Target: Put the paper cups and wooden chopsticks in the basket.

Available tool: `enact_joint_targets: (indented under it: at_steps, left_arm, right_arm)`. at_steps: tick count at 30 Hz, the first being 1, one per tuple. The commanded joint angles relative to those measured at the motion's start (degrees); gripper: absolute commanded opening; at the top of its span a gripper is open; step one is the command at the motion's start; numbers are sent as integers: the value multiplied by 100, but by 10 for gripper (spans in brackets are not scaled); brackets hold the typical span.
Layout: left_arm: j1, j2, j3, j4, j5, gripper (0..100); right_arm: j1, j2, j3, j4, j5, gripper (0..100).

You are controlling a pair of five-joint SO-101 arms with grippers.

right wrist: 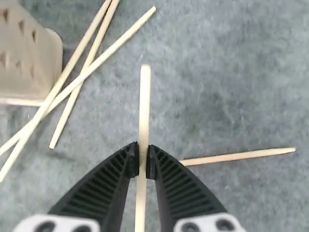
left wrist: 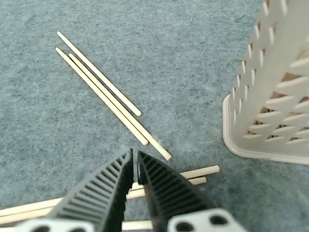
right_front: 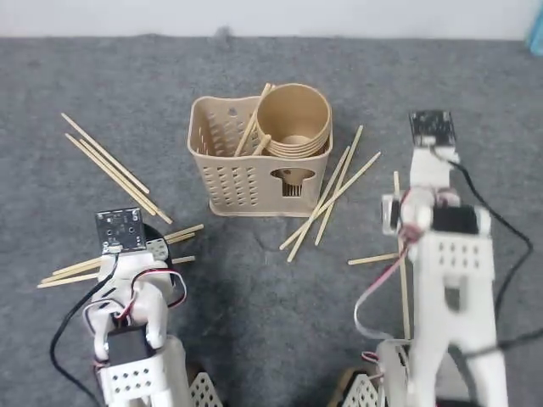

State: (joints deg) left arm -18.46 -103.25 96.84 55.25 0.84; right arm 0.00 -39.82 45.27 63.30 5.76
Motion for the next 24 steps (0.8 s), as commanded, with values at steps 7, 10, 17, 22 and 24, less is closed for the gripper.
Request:
enact_joint_targets:
  at_steps: [7, 10, 17, 22, 24]
  left_arm:
    - [-44, -44, -22, -167, 9, 15]
    - [-44, -44, -22, -167, 9, 15]
    - [-44, -44, -22, -167, 9, 15]
    - [-44, -44, -22, -167, 9, 15]
    - [-44, -44, -22, -167, 9, 15]
  right_arm:
    - [75, -2211, 18, -382, -466, 8]
    - [84, -2492, -211, -391, -791, 8]
    - [84, -2791, -475, -1086, -1160, 8]
    - [48, -2844, -475, -1859, -1459, 8]
    - [57, -2844, -475, -2246, -1574, 8]
